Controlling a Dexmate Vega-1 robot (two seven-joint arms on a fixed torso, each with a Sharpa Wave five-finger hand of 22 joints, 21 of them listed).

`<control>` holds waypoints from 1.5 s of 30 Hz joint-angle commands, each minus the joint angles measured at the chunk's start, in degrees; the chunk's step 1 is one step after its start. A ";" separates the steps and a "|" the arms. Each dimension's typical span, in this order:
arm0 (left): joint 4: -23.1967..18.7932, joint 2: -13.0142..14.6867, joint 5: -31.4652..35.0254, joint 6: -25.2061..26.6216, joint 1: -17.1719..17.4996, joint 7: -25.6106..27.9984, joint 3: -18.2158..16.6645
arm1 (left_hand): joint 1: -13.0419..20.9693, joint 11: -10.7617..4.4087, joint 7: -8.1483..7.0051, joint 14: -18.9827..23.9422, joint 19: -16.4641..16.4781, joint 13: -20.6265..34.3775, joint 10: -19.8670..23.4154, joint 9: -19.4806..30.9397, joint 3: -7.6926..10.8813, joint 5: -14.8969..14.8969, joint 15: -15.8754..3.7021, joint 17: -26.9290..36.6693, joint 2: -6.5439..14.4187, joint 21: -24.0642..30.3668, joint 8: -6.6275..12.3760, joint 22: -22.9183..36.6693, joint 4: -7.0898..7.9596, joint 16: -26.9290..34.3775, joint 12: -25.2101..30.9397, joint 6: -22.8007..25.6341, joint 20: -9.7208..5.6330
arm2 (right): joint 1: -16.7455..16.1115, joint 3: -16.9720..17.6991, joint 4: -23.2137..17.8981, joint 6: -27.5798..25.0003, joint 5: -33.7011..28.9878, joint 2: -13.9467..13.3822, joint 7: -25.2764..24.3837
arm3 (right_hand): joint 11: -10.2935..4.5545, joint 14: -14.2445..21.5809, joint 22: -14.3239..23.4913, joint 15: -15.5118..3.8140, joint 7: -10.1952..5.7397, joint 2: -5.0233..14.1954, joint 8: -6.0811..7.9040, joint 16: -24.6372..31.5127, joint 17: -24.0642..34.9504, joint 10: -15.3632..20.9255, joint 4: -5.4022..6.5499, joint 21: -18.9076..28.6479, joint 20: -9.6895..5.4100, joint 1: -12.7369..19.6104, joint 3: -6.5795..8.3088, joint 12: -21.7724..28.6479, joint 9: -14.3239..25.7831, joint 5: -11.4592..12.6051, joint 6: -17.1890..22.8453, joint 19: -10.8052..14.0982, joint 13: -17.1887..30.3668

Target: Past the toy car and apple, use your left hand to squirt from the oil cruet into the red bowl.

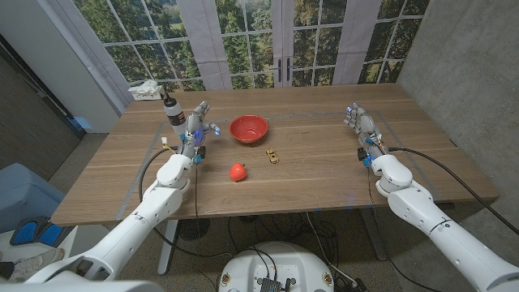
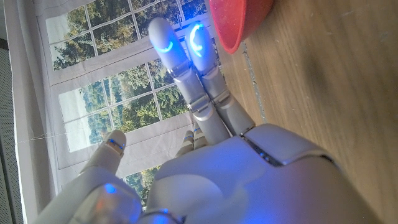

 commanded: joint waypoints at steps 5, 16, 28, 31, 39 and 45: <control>-8.12 1.92 2.61 3.58 5.98 8.09 -1.18 | 1.76 0.00 -0.33 -0.99 -0.68 0.17 -0.99 0.08 0.67 0.29 -0.21 0.23 -1.03 -0.33 0.20 -0.25 -2.20 0.29 -0.06 -0.79 -1.23 | -1.34 -0.16 -0.94 0.77 -0.07 -0.24 0.42 | 0.62 0.23 0.29 0.07 0.28 -0.51 0.43 0.58 -0.07 0.18 -0.59 -0.80 -0.90 -0.34 0.14 0.27 0.28 -0.08 0.24 0.79 -0.19; -12.82 1.32 5.80 4.34 10.19 15.68 -2.57 | 4.79 0.08 -0.40 -1.92 -0.57 0.18 -0.47 0.14 1.22 -0.41 -0.90 2.67 -2.33 0.11 0.45 0.06 -6.33 2.19 0.40 -0.86 -1.20 | -2.66 -0.05 -2.32 1.21 0.00 -0.45 0.43 | 0.60 0.28 0.31 0.18 0.29 -0.45 0.45 0.75 -0.34 0.15 -0.95 -1.53 -0.80 -0.56 0.13 0.30 0.28 -0.12 0.36 1.16 -0.66; -15.36 -0.72 11.70 2.63 14.19 23.90 -3.93 | 6.12 0.32 -0.06 -2.12 -0.83 0.22 0.58 0.22 1.53 -0.97 -1.52 4.47 -2.12 0.52 0.80 0.49 -8.24 3.48 0.61 -0.18 -1.12 | -2.77 -0.72 -3.25 0.78 -0.35 -0.54 0.80 | 0.59 0.41 0.34 0.63 0.06 -0.43 0.50 0.89 -0.61 0.23 -1.45 -2.08 -0.19 -0.52 0.20 0.36 0.29 -0.14 0.58 1.70 -1.02; -15.30 -2.05 12.86 1.72 14.88 26.06 -4.34 | 6.03 0.29 -0.10 -2.68 -1.06 0.23 0.49 0.23 1.50 -1.06 -1.39 4.79 -1.93 0.44 0.78 0.44 -8.25 3.44 0.54 -0.20 -1.13 | -2.82 -0.79 -3.54 0.64 -0.52 -0.63 0.69 | 0.67 0.49 0.35 0.87 0.14 -0.42 0.52 0.95 -0.68 0.26 -1.57 -2.22 -0.03 -0.51 0.22 0.38 0.29 -0.15 0.65 1.82 -1.11; -15.20 -6.34 18.20 -0.01 16.39 34.16 -5.56 | 6.25 0.11 -0.69 -2.75 -1.30 0.23 4.36 0.33 1.89 -1.45 -1.16 6.85 -0.74 0.64 1.88 0.38 -8.78 4.59 1.42 3.51 -1.11 | -2.93 -0.97 -3.83 0.87 -0.86 -0.47 0.54 | 0.69 0.53 0.37 0.80 0.12 -0.39 0.59 1.03 -0.85 0.30 -1.91 -2.61 0.22 -0.48 0.29 0.42 0.30 -0.18 0.91 2.15 -1.33; -16.30 -8.44 22.40 1.76 17.34 39.83 -6.32 | 9.64 -0.03 -0.86 -3.33 -2.21 0.23 5.14 0.41 2.61 -1.70 -1.02 7.28 0.52 0.80 1.72 0.65 -10.34 5.31 1.10 3.92 -0.86 | -3.01 -1.08 -4.23 0.65 -1.03 -0.60 0.52 | 0.66 0.50 0.38 0.83 0.06 -0.39 0.69 1.05 -0.94 0.39 -2.07 -2.84 0.26 -0.50 0.31 0.46 0.30 -0.20 1.25 2.26 -1.44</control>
